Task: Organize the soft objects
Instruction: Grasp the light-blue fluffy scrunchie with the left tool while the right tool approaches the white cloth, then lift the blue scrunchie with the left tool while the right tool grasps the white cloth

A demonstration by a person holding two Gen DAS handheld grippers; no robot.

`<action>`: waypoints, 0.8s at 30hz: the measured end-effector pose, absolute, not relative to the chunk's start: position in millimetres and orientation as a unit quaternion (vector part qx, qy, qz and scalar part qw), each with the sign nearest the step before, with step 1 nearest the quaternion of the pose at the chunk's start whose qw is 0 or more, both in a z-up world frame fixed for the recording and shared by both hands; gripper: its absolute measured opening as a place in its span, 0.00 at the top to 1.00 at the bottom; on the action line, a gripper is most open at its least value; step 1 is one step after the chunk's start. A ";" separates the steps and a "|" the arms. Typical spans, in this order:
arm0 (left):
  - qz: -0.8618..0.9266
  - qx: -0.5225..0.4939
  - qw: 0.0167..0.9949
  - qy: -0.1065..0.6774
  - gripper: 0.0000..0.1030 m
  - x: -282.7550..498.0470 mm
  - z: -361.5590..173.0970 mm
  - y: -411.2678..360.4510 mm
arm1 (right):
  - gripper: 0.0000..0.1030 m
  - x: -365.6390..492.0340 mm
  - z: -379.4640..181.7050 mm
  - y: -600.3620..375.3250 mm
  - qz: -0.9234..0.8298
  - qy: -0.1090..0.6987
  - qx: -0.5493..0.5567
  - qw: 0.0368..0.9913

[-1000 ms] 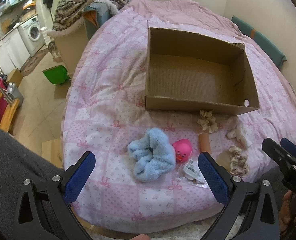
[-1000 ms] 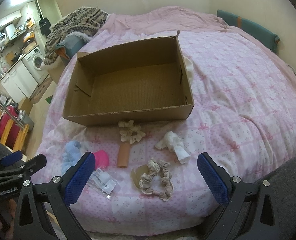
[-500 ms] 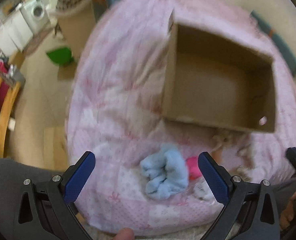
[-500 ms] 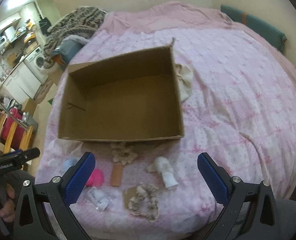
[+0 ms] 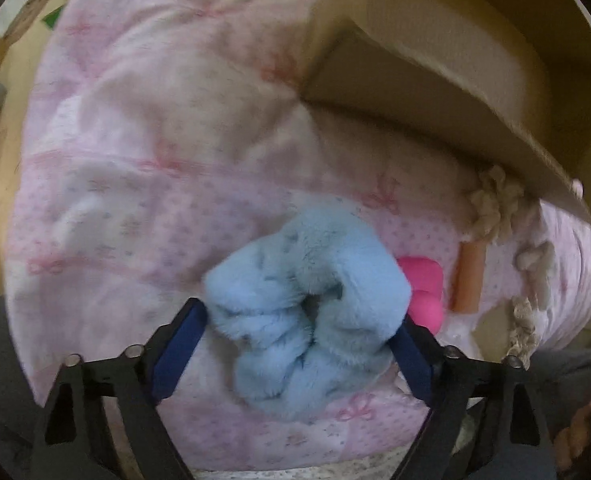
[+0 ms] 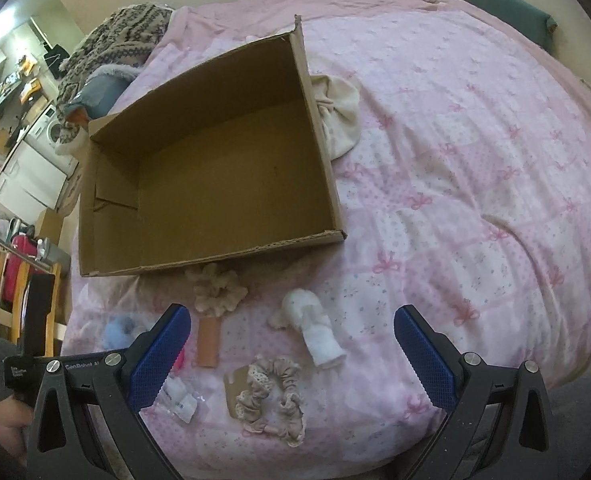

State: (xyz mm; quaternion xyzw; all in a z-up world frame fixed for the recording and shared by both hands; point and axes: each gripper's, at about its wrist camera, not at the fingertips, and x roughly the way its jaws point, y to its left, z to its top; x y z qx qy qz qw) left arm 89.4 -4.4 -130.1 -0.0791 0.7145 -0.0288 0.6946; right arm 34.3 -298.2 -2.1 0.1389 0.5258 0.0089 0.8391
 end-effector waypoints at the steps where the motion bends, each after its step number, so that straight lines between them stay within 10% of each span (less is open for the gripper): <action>1: -0.032 -0.076 0.694 0.715 0.23 87.9 -132.4 -8.8 | 0.00 34.7 -2.4 -298.8 0.008 0.526 0.140 0.839; 5: -0.055 -0.090 0.706 0.701 0.62 81.4 -127.8 -19.8 | 0.00 35.3 -2.7 -301.1 0.006 0.525 0.147 0.838; 9: -0.062 -0.090 0.713 0.693 0.73 71.5 -118.9 -25.5 | 0.00 35.0 -2.8 -302.4 0.002 0.525 0.145 0.839; 21: -0.048 -0.063 0.767 0.637 0.77 40.1 -22.6 -3.3 | 0.00 34.7 3.1 -346.5 -0.014 0.517 0.199 0.832; 24: -0.048 -0.061 0.775 0.627 0.77 34.6 -13.8 -3.4 | 0.21 40.1 -19.9 -351.7 0.003 0.560 0.239 0.793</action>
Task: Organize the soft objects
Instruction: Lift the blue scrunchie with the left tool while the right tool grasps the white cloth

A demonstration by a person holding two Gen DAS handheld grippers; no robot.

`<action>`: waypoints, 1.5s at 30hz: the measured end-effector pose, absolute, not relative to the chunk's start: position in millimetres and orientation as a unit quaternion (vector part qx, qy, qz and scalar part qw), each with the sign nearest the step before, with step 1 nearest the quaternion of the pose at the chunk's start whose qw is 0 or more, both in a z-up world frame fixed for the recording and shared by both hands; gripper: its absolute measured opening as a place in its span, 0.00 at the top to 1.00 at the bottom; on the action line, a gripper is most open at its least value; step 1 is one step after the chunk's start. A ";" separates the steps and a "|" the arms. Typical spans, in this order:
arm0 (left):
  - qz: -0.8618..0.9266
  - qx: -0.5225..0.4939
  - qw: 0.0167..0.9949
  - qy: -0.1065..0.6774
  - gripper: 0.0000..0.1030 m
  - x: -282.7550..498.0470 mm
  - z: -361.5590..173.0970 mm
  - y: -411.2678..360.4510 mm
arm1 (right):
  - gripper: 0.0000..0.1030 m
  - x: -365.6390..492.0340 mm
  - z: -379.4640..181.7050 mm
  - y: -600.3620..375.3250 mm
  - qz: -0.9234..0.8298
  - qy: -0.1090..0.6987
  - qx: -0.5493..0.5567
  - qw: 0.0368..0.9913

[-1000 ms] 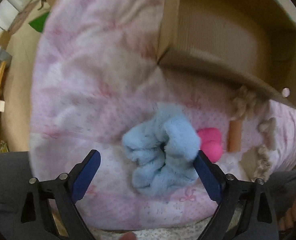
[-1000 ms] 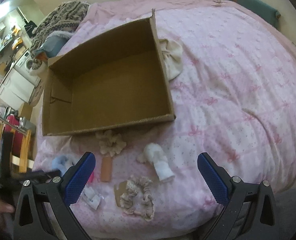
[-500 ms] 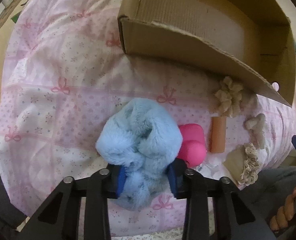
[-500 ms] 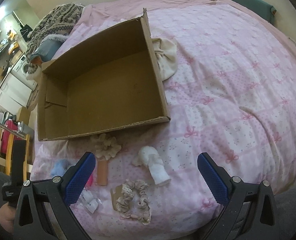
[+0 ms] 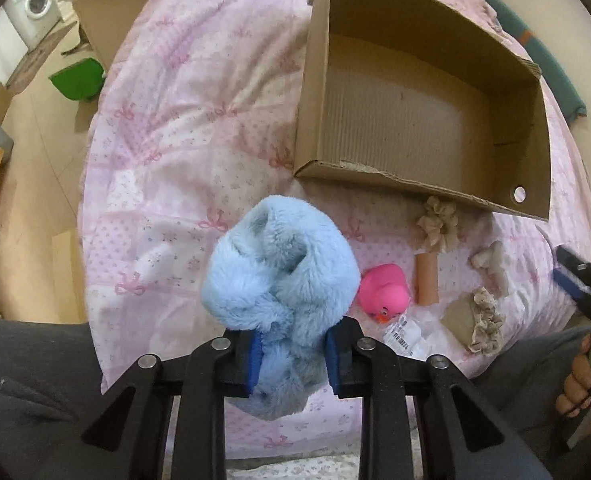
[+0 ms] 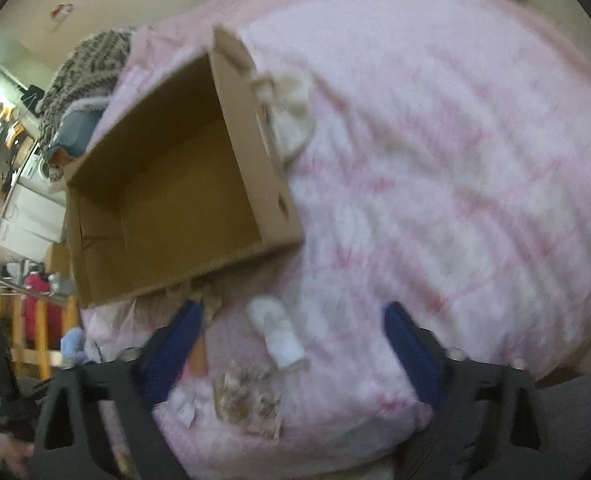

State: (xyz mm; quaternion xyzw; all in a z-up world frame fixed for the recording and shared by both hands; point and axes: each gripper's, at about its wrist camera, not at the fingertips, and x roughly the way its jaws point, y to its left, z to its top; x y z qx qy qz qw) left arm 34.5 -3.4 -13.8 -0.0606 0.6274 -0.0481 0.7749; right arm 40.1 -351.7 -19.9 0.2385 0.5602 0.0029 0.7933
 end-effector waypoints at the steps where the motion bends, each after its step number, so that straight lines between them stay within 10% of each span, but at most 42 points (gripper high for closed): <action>1: -0.049 -0.063 0.775 0.626 0.77 39.0 -11.9 5.5 | 0.27 41.8 -29.5 -350.4 0.013 0.576 0.254 0.777; 3: -0.048 -0.068 0.776 0.626 0.77 42.7 -18.0 1.1 | 0.44 47.3 -47.3 -342.7 0.021 0.607 0.261 0.751; 13: -0.046 -0.062 0.776 0.626 0.77 52.4 -39.0 5.3 | 0.44 71.1 -75.7 -296.5 0.017 0.643 0.168 0.747; 15: -0.045 -0.060 0.777 0.625 0.77 52.5 -38.5 4.7 | 0.73 72.3 -85.1 -297.4 0.018 0.651 0.183 0.736; 18: -0.043 -0.059 0.779 0.623 0.77 54.4 -39.1 5.4 | 0.83 70.1 -88.1 -299.4 0.019 0.652 0.188 0.735; 45: 0.000 -0.044 0.808 0.588 0.76 51.8 -26.9 9.1 | 0.85 37.9 -25.9 -264.4 0.112 0.574 0.171 0.793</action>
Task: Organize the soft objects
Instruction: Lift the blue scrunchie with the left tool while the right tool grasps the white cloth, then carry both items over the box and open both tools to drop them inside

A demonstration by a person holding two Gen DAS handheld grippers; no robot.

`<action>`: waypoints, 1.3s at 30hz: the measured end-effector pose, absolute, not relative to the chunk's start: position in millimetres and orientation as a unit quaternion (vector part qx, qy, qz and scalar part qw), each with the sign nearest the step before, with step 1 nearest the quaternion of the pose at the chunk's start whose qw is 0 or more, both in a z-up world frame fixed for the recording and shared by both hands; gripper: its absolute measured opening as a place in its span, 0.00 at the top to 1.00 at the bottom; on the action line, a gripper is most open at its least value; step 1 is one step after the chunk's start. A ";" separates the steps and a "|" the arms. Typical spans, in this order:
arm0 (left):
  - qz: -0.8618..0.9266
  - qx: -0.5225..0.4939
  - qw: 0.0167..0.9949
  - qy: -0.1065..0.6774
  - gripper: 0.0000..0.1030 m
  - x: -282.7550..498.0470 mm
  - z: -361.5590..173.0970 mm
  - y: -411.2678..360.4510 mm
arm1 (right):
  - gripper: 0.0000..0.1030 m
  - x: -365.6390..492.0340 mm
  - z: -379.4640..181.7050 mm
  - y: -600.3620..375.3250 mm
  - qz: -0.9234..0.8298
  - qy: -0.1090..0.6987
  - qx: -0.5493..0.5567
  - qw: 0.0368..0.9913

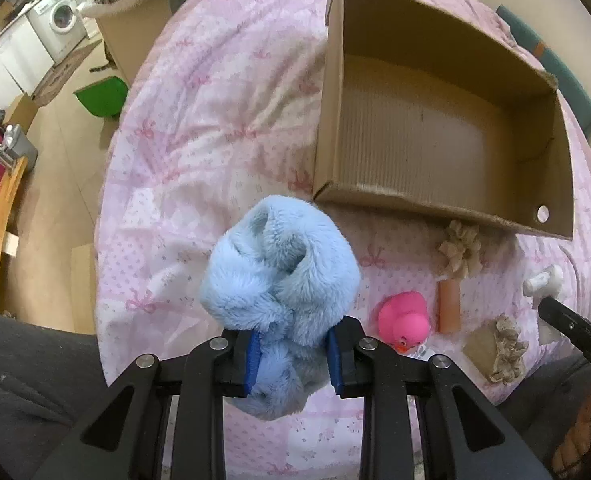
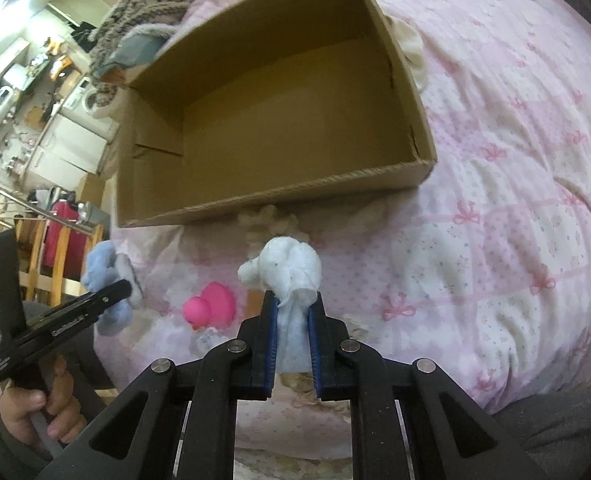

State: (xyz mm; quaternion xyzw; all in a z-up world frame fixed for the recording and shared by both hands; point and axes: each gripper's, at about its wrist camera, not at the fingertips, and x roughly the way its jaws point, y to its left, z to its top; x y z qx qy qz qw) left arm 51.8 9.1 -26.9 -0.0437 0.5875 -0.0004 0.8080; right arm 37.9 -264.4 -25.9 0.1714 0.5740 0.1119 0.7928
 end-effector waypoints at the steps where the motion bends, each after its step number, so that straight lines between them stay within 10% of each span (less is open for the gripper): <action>1: 0.003 -0.039 0.813 0.580 0.76 50.9 -23.3 9.3 | 0.85 36.9 -22.6 -265.4 0.116 0.569 0.172 0.796; 20: -0.024 -0.028 0.886 0.463 0.76 81.7 68.8 -6.7 | 0.85 62.5 69.7 -268.5 0.121 0.425 0.142 0.886; 39: -0.044 -0.008 0.887 0.460 0.75 138.9 37.2 -57.4 | 0.85 123.1 15.2 -280.7 0.101 0.472 0.173 0.859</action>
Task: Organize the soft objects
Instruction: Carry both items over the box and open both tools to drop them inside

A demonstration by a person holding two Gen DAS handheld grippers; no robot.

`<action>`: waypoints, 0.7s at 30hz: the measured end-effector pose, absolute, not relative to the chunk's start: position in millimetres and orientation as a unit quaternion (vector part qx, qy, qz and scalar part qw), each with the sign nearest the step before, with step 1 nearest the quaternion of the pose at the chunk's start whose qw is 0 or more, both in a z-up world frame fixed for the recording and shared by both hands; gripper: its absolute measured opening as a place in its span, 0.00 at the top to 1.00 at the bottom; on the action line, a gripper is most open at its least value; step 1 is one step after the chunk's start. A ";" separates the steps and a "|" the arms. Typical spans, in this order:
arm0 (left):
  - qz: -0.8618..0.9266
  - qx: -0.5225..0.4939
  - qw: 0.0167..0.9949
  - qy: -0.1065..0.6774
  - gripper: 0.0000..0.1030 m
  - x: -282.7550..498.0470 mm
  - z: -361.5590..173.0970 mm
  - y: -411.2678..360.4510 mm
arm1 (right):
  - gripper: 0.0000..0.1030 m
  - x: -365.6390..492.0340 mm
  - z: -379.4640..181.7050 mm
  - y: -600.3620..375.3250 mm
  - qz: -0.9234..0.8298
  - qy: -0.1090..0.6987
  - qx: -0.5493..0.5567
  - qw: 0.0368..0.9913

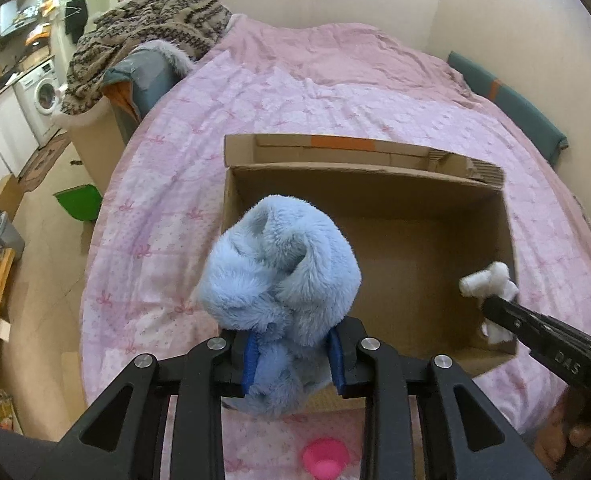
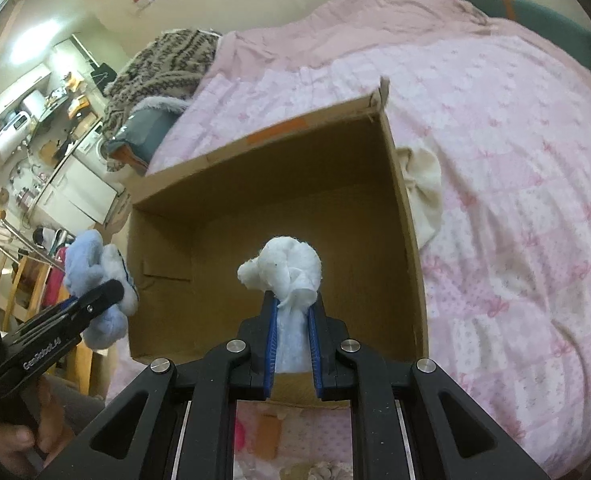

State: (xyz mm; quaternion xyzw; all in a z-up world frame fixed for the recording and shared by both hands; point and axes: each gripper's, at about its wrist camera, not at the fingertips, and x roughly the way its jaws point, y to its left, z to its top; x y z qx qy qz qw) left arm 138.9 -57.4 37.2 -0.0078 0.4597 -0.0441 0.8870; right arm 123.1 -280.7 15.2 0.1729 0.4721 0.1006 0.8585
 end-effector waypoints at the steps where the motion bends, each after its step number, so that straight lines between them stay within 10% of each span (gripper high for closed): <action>1: -0.045 -0.013 0.887 0.459 0.74 140.1 33.5 -56.2 | 0.85 124.0 12.9 -279.4 0.099 0.475 0.171 0.858; 21: -0.047 0.002 0.868 0.494 0.73 152.9 -17.6 -62.5 | 0.85 131.4 -19.9 -263.7 0.079 0.518 0.132 0.842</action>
